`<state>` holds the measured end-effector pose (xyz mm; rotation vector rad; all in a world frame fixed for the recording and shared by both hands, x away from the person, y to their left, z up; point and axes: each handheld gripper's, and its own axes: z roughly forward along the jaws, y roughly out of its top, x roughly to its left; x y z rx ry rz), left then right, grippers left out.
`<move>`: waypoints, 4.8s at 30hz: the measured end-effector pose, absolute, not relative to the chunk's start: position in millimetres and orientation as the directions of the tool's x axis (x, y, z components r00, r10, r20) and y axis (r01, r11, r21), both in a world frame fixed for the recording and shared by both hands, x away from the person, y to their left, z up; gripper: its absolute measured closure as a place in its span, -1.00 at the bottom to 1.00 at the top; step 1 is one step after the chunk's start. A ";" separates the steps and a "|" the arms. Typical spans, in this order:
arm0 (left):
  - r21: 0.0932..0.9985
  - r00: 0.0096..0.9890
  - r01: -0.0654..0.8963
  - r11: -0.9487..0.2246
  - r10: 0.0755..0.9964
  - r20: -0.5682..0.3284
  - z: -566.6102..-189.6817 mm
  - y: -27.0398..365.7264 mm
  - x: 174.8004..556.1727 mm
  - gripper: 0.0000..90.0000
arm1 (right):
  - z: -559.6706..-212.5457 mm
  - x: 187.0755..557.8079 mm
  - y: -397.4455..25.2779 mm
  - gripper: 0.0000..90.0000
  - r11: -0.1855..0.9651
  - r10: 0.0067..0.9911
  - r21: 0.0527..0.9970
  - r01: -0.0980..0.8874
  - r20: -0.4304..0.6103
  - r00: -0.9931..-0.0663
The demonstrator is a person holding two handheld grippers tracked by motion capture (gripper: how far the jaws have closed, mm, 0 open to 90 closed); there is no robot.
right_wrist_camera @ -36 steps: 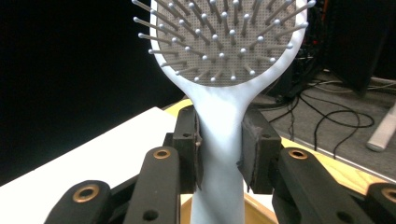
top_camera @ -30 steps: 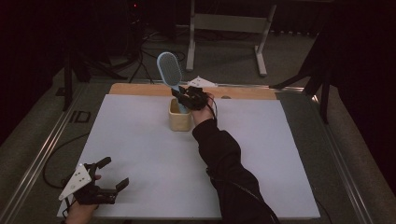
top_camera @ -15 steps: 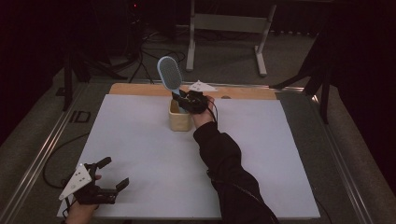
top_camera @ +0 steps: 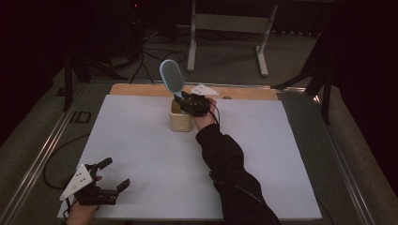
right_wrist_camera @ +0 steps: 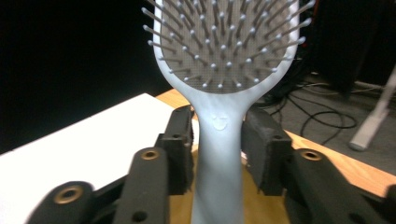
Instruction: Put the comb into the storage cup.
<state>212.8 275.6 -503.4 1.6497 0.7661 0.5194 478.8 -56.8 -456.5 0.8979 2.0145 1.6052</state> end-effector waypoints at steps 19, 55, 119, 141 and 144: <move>0.973 0.686 0.204 -0.104 0.725 -0.067 -503.4 274.9 213.0 -1.00 | -448.5 464.9 -60.7 -0.81 0.161 0.686 0.968 0.192 0.030 -0.727; 0.972 0.685 0.205 -0.111 0.726 -0.062 -503.5 273.9 213.2 -1.00 | -435.2 447.4 -82.6 -0.81 0.195 0.666 0.952 0.237 0.049 -0.744; 0.971 0.681 0.206 -0.122 0.730 -0.053 -503.2 272.3 212.7 -1.00 | -456.0 356.5 -195.6 -0.81 0.254 0.633 0.915 0.314 0.088 -0.769; 0.970 0.680 0.207 -0.125 0.731 -0.051 -503.0 271.8 212.3 -1.00 | -484.4 302.9 -242.9 -0.81 0.261 0.660 0.894 0.364 0.109 -0.743; 0.970 0.680 0.207 -0.125 0.732 -0.050 -503.0 271.8 212.3 -1.00 | -487.8 296.3 -250.3 -0.81 0.254 0.669 0.892 0.375 0.118 -0.733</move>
